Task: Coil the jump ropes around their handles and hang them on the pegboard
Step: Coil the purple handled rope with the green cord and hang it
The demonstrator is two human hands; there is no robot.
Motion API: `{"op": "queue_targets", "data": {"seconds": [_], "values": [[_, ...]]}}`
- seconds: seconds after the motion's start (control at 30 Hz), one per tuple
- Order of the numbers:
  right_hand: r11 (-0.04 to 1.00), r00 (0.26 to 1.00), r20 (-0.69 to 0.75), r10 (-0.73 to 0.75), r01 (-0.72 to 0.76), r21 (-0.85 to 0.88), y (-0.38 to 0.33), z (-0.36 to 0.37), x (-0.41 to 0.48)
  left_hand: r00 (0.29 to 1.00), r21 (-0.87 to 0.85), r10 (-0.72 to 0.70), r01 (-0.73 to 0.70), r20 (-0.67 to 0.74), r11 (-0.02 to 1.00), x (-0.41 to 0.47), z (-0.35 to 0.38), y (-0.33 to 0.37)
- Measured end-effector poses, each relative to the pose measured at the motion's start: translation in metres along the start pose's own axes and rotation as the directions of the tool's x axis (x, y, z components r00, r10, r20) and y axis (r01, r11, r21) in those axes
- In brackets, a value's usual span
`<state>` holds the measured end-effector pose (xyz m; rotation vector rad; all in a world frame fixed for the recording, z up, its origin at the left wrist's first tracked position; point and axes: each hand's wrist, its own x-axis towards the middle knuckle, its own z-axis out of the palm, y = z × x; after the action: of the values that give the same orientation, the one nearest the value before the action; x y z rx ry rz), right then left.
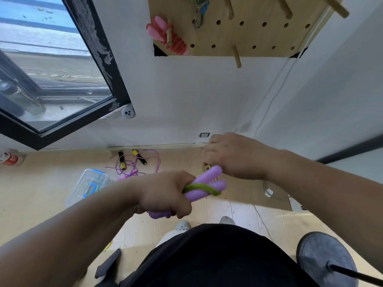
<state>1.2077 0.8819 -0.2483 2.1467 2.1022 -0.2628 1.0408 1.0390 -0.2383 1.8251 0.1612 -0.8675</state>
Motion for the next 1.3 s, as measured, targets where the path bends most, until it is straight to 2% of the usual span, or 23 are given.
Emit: {"op": "queue_targets", "data": {"seconds": [0.07,0.13,0.23,0.3,0.37,0.43,0.5,0.57,0.6,0.67,0.73,0.83,0.9,1.0,1.1,1.17,1.23,1.3], "values": [[0.988,0.998,0.004,-0.066,0.066,-0.137,0.008,-0.005,0.004,0.994,0.238,-0.07,0.048,0.085,0.97,0.004,0.003,0.003],[0.973,0.994,0.024,-0.104,0.107,-0.203,0.011,-0.016,0.008,0.99,0.469,-0.126,0.08,0.068,0.88,0.011,0.002,0.002],[0.969,0.99,0.043,-0.132,0.138,-0.205,0.004,-0.026,0.015,0.981,0.714,-0.16,0.189,-0.108,0.674,0.026,-0.008,-0.003],[0.977,0.995,0.055,-0.08,0.09,-0.193,-0.009,-0.029,0.015,0.958,0.764,-0.107,0.277,-0.266,0.582,0.036,-0.022,-0.008],[0.99,0.999,0.031,0.024,-0.019,-0.139,-0.018,-0.031,0.01,0.898,0.709,-0.019,0.359,-0.439,0.606,0.04,-0.038,-0.008],[0.985,0.984,-0.075,0.162,-0.166,-0.048,-0.016,-0.033,0.001,0.821,0.602,0.038,0.386,-0.57,0.699,0.042,-0.053,-0.007],[0.952,0.925,-0.223,0.307,-0.302,0.057,-0.015,-0.037,-0.007,0.746,0.493,0.077,0.354,-0.661,0.795,0.041,-0.061,-0.004],[0.896,0.824,-0.36,0.437,-0.362,0.259,-0.022,-0.039,-0.012,0.669,0.405,0.116,0.295,-0.734,0.865,0.038,-0.059,0.004],[0.85,0.775,-0.377,0.507,-0.377,0.367,-0.026,-0.04,-0.015,0.628,0.371,0.137,0.256,-0.766,0.893,0.036,-0.057,0.01],[0.744,0.715,-0.324,0.62,-0.405,0.532,-0.031,-0.04,-0.019,0.561,0.329,0.179,0.179,-0.809,0.927,0.031,-0.05,0.021],[0.699,0.678,-0.313,0.665,-0.417,0.58,-0.033,-0.039,-0.023,0.541,0.306,0.208,0.097,-0.815,0.947,0.028,-0.043,0.032],[0.706,0.624,-0.39,0.677,-0.401,0.584,-0.03,-0.042,-0.029,0.604,0.191,0.178,-0.044,-0.777,0.981,0.024,-0.032,0.045],[0.717,0.604,-0.427,0.673,-0.391,0.577,-0.029,-0.046,-0.032,0.696,0.002,0.124,-0.174,-0.708,0.985,0.02,-0.026,0.052],[0.69,0.608,-0.42,0.674,-0.314,0.652,-0.027,-0.052,-0.034,0.814,-0.278,0.098,-0.305,-0.572,0.911,0.014,-0.024,0.059],[0.537,0.668,-0.282,0.688,-0.208,0.818,-0.027,-0.06,-0.033,0.883,-0.523,0.153,-0.394,-0.443,0.756,0.01,-0.023,0.062],[0.424,0.702,-0.224,0.676,-0.122,0.897,-0.028,-0.06,-0.033,0.916,-0.655,0.21,-0.393,-0.342,0.645,0.008,-0.022,0.063],[0.301,0.7,-0.212,0.682,-0.005,0.954,-0.027,-0.057,-0.033,0.928,-0.743,0.268,-0.368,-0.258,0.56,0.006,-0.018,0.063],[0.237,0.672,-0.225,0.705,0.076,0.968,-0.025,-0.057,-0.033,0.928,-0.796,0.298,-0.349,-0.222,0.495,0.008,-0.015,0.062]]}}
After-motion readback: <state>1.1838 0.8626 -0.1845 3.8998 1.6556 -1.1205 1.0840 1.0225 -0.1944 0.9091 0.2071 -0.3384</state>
